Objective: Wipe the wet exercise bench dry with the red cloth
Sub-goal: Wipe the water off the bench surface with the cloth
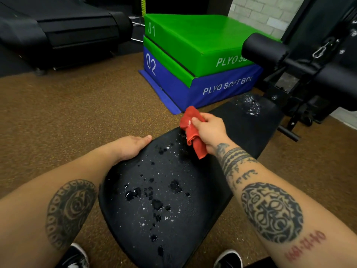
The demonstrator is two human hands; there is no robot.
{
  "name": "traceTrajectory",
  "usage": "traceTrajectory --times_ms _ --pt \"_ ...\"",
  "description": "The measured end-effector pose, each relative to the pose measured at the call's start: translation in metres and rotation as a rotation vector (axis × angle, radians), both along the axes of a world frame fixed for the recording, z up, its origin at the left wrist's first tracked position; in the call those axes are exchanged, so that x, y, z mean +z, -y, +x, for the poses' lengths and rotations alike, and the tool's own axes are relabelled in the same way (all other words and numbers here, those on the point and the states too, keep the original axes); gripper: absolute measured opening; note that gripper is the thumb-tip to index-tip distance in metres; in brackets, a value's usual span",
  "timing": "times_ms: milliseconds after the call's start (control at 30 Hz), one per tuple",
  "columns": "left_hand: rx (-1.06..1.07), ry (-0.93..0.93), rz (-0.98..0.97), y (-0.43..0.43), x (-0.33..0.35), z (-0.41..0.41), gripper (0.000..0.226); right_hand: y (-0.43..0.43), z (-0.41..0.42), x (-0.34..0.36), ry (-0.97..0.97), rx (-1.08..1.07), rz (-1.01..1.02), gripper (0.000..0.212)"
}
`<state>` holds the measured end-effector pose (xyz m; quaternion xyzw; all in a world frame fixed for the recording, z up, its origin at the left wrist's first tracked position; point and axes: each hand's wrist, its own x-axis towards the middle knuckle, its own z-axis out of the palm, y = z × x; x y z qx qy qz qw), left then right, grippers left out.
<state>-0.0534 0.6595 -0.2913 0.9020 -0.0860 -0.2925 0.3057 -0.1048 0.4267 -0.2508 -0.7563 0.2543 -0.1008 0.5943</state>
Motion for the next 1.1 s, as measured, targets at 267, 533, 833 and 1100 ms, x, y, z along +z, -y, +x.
traceTrajectory --times_ms 267,533,833,1100 --pt "-0.022 -0.025 0.026 0.000 -0.002 0.006 0.065 0.038 -0.010 0.015 0.007 0.276 -0.482 0.025" --pt "0.233 -0.093 -0.667 0.049 0.052 0.026 0.047 -0.009 0.024 0.012 0.074 0.028 0.321 0.017" --pt "0.287 0.149 -0.679 0.077 0.068 0.040 0.011 0.021 0.037 0.043 -0.010 0.183 0.028 0.027" --pt "-0.552 0.373 -0.101 0.088 0.045 0.013 0.025 0.068 0.024 -0.039 -0.295 0.431 -0.892 0.051"
